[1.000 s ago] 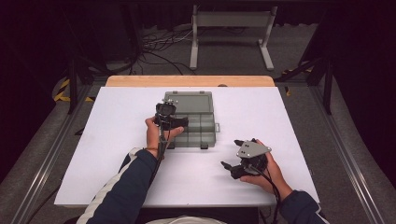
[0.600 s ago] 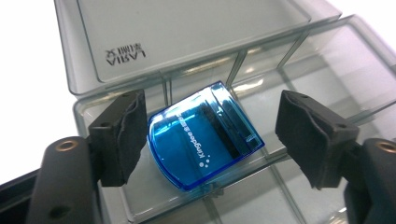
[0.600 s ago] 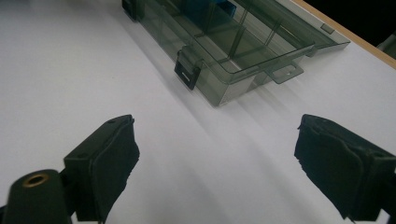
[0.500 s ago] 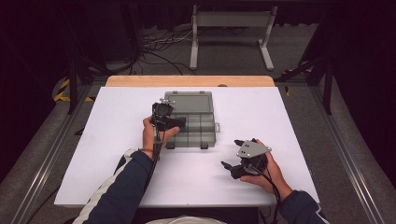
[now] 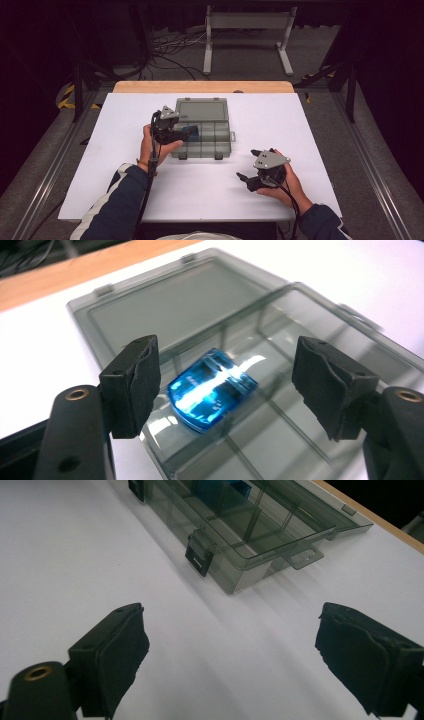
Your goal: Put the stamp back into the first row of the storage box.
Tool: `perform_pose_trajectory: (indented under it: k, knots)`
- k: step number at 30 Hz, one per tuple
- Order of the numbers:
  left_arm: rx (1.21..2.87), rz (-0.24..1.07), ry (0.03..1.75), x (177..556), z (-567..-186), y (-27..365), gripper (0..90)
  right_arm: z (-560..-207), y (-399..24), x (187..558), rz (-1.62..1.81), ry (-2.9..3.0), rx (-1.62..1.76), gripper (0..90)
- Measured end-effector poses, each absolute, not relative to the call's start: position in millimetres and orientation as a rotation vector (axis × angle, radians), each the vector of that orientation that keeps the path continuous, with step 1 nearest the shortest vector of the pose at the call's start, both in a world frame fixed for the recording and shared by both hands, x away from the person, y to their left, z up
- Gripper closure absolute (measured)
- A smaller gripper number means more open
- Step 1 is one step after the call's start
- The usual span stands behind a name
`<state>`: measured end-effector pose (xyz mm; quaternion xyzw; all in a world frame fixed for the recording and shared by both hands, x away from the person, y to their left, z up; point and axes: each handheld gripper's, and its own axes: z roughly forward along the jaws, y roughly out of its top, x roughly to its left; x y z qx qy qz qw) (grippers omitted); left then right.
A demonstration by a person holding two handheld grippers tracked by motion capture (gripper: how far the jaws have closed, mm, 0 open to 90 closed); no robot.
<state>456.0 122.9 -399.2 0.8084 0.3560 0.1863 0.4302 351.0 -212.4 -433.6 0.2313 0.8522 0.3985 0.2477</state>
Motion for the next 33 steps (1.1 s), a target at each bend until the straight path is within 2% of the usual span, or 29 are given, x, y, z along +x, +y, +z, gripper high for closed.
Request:
perform_pose_trajectory:
  k: [8,33]
  knots:
    - [2.057,0.489,0.723,441.9,-400.3,133.5,28.8,-433.5,-211.9,350.9,1.089,2.323,0.632,12.8]
    - [2.06,0.576,0.492,407.7,-410.0,155.0,26.2,-433.8,-212.6,351.9,1.097,2.322,0.65,12.9]
